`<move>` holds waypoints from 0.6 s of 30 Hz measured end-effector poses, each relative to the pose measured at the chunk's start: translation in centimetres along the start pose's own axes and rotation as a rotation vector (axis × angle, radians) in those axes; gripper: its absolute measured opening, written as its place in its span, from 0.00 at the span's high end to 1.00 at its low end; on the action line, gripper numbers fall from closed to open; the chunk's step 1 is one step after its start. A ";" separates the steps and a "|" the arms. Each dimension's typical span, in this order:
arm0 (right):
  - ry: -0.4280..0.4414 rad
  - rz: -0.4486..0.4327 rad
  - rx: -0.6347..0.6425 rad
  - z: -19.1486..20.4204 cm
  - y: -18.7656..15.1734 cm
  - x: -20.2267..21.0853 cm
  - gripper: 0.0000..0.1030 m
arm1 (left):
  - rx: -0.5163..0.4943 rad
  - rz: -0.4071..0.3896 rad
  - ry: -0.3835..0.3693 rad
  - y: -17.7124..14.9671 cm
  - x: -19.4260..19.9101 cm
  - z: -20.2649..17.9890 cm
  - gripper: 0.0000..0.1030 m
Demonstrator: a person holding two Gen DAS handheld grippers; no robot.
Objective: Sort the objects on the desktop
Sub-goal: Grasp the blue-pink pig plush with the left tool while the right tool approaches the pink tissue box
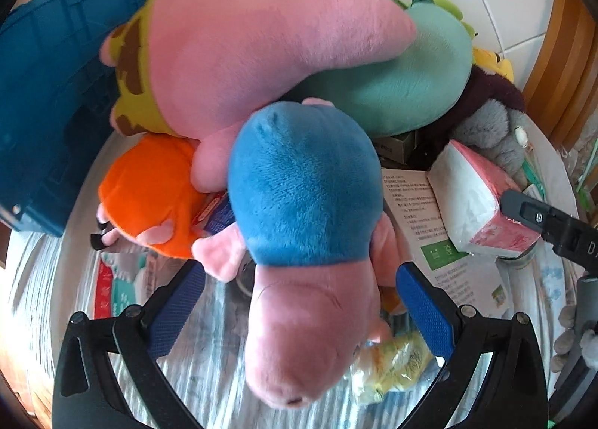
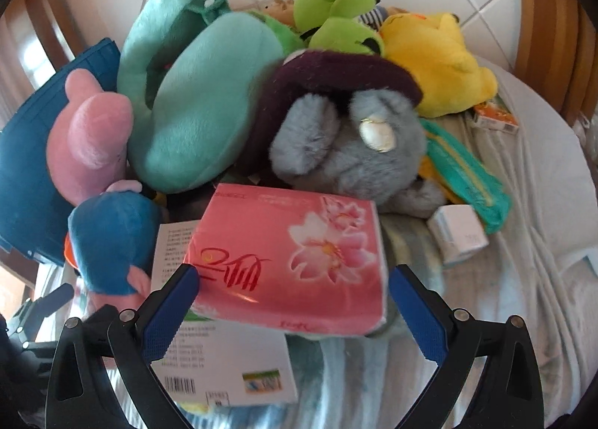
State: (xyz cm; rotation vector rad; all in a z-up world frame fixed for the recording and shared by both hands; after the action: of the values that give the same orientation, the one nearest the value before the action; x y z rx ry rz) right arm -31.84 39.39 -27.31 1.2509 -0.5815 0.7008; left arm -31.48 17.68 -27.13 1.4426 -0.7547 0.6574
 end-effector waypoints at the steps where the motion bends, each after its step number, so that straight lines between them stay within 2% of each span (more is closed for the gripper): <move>1: -0.002 -0.005 0.000 0.1 0.1 -0.3 0.00 | -0.001 0.007 -0.002 0.0 -0.4 0.0 0.00; 7: 0.009 -0.013 -0.001 0.0 0.5 -0.6 0.00 | -0.001 0.025 -0.032 -0.1 -1.7 0.1 0.00; 8: 0.009 -0.012 0.003 -0.1 0.5 -0.5 0.00 | 0.000 0.021 -0.044 0.0 -1.6 0.0 0.04; 9: 0.000 -0.013 0.011 -0.3 0.5 -0.2 0.00 | 0.000 0.016 -0.056 0.1 -1.5 0.0 0.22; 10: -0.012 -0.014 0.019 -0.4 0.6 0.1 0.00 | 0.004 0.018 -0.069 0.1 -1.4 -0.1 0.33; 13: -0.023 -0.018 0.031 -0.8 1.1 0.9 0.00 | 0.013 0.018 -0.085 0.0 -1.2 -0.1 0.38; 18: -0.002 -0.046 0.065 -1.7 2.8 1.3 0.00 | 0.059 0.003 -0.060 -0.3 -0.3 -0.7 0.44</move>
State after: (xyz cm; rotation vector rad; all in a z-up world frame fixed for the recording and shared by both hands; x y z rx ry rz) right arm -33.08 41.74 -24.94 1.3217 -0.5337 0.6848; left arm -31.40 18.43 -27.49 1.5208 -0.7892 0.6455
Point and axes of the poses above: each gripper's, at about its wrist camera, not at the fingertips, and x roughly against the way its jaws point, z to its left, y to its top, the point moved 5 cm from there along -x, roughly the way its jaws point, and after that the axes turned 5 degrees about -z, right-handed, at the moved point
